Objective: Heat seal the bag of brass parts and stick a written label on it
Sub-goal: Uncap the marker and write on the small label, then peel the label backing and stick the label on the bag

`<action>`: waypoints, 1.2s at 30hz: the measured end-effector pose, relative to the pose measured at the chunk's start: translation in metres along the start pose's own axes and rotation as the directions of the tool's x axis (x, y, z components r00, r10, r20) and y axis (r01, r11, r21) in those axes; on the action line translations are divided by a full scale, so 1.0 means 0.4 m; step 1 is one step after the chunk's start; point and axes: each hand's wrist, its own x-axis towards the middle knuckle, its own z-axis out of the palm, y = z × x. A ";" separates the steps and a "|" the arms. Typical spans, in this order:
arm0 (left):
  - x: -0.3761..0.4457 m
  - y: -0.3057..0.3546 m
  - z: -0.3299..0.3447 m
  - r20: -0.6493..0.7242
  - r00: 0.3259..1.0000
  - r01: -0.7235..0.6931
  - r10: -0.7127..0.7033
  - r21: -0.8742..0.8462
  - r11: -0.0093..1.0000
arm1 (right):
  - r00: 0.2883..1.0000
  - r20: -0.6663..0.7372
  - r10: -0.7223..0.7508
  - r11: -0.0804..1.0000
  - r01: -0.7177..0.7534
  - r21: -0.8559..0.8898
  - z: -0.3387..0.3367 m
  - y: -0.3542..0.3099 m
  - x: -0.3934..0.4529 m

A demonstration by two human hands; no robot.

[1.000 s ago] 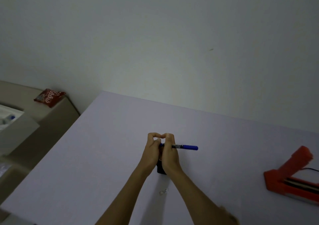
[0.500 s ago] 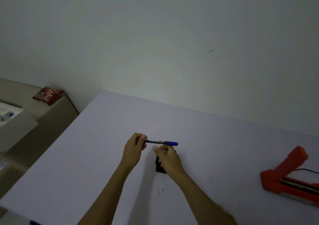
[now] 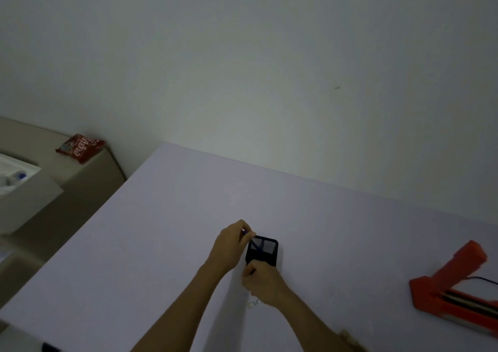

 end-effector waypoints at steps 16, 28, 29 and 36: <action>-0.075 -0.049 0.039 -0.114 0.978 -0.162 0.177 0.130 0.978 | 0.992 -0.097 -0.086 0.996 0.083 -0.035 -0.007 0.101 -0.013; -0.173 -0.180 0.175 0.223 0.974 -0.097 0.044 0.236 0.967 | 0.986 -0.135 -0.102 0.965 0.065 -0.254 0.030 0.206 0.021; -0.176 -0.188 0.185 0.262 0.965 -0.079 0.008 0.262 0.962 | 0.988 -0.127 -0.085 0.963 0.049 -0.265 0.036 0.212 0.023; -0.190 -0.204 0.254 0.327 0.940 -0.013 -0.098 0.319 0.948 | 0.982 -0.174 -0.068 0.937 0.003 -0.350 0.089 0.229 0.044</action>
